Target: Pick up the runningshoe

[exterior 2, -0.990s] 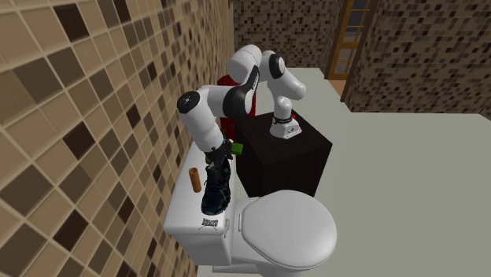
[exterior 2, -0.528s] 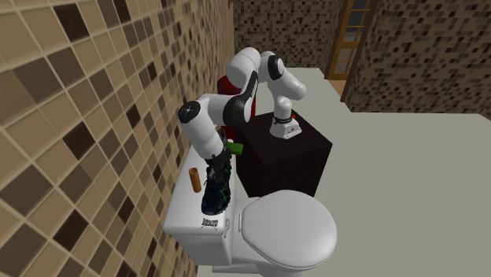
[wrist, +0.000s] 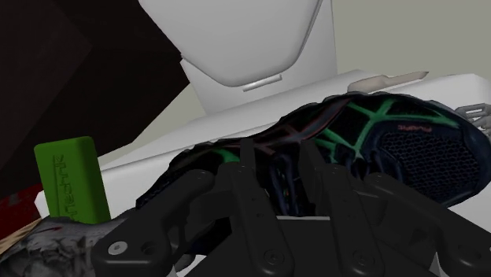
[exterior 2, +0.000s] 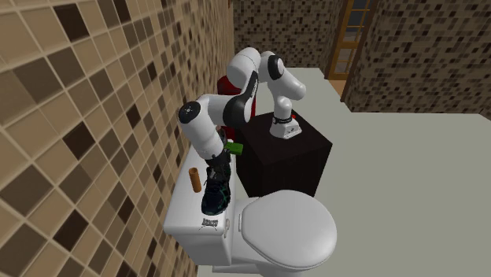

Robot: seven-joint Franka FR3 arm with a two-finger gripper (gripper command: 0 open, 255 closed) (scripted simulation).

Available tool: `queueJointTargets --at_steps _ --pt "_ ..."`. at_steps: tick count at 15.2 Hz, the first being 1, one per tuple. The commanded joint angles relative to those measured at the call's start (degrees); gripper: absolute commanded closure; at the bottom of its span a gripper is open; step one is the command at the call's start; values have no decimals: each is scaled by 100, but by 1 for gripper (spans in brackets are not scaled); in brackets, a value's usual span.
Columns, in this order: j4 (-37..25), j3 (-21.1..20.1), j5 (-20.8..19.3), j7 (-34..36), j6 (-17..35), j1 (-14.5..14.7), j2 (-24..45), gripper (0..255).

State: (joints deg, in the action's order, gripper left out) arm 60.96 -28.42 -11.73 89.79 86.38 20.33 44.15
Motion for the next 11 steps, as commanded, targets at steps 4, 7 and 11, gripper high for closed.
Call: queueJointTargets --at_steps 4,7,11 --pt "-207 -4 7 -5 -215 31 -14 255" --pt "-489 -3 6 -6 -464 89 7 255" --pt "-950 7 -8 -11 -833 194 80 255"
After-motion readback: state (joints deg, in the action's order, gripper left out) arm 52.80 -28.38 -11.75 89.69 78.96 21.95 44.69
